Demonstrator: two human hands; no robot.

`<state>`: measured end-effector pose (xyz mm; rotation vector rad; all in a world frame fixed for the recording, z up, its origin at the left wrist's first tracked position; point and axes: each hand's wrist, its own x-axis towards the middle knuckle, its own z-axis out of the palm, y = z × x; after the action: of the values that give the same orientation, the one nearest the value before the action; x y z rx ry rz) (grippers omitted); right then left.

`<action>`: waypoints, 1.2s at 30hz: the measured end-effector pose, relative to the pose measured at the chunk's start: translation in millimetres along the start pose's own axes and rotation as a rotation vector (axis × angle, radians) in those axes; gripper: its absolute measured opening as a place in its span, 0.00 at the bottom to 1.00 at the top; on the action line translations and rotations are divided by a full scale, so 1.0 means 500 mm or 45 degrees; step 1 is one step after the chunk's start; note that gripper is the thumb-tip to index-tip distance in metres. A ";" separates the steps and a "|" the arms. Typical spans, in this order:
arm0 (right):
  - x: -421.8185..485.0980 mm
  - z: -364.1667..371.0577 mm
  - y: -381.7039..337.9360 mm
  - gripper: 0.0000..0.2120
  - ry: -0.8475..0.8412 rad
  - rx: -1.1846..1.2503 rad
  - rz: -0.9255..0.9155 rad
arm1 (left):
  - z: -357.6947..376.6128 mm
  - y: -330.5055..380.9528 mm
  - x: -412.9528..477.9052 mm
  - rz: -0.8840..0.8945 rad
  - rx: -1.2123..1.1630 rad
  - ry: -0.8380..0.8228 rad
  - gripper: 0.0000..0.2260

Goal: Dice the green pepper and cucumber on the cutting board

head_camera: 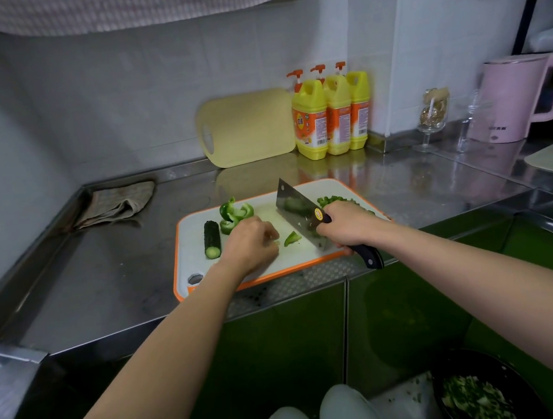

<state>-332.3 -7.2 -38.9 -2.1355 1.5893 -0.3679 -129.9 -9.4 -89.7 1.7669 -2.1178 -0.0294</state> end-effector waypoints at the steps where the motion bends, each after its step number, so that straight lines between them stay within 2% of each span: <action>1: -0.001 0.002 -0.001 0.08 -0.004 -0.015 0.004 | 0.001 0.000 -0.001 -0.022 -0.023 0.022 0.10; 4: -0.003 0.005 -0.003 0.08 -0.007 -0.045 0.005 | 0.003 0.007 0.001 -0.114 -0.108 0.101 0.07; 8: 0.001 0.003 -0.001 0.08 -0.028 -0.011 0.046 | 0.012 0.027 0.011 -0.229 -0.269 0.220 0.08; 17: -0.003 -0.006 -0.013 0.07 -0.030 -0.073 0.040 | 0.036 0.047 -0.005 -0.102 -0.259 0.192 0.08; 20: -0.002 -0.019 -0.018 0.08 0.039 -0.026 0.019 | 0.036 0.051 -0.005 -0.097 -0.278 0.232 0.09; 23: -0.002 -0.026 -0.027 0.05 -0.008 -0.013 0.042 | 0.039 0.054 -0.007 -0.131 -0.335 0.283 0.11; 28: -0.004 -0.020 -0.038 0.05 -0.050 -0.119 0.037 | 0.038 0.058 -0.011 -0.153 -0.377 0.302 0.04; 32: -0.005 -0.024 -0.047 0.06 -0.011 -0.130 0.023 | 0.038 0.058 -0.010 -0.120 -0.339 0.298 0.04; 36: -0.012 -0.023 -0.059 0.06 -0.075 -0.237 0.046 | 0.039 0.059 -0.010 -0.097 -0.314 0.318 0.04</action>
<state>-315.0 3.1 -14.0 -2.2285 1.6835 -0.1491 -162.8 -2.9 -101.8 1.6139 -1.7879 -0.0822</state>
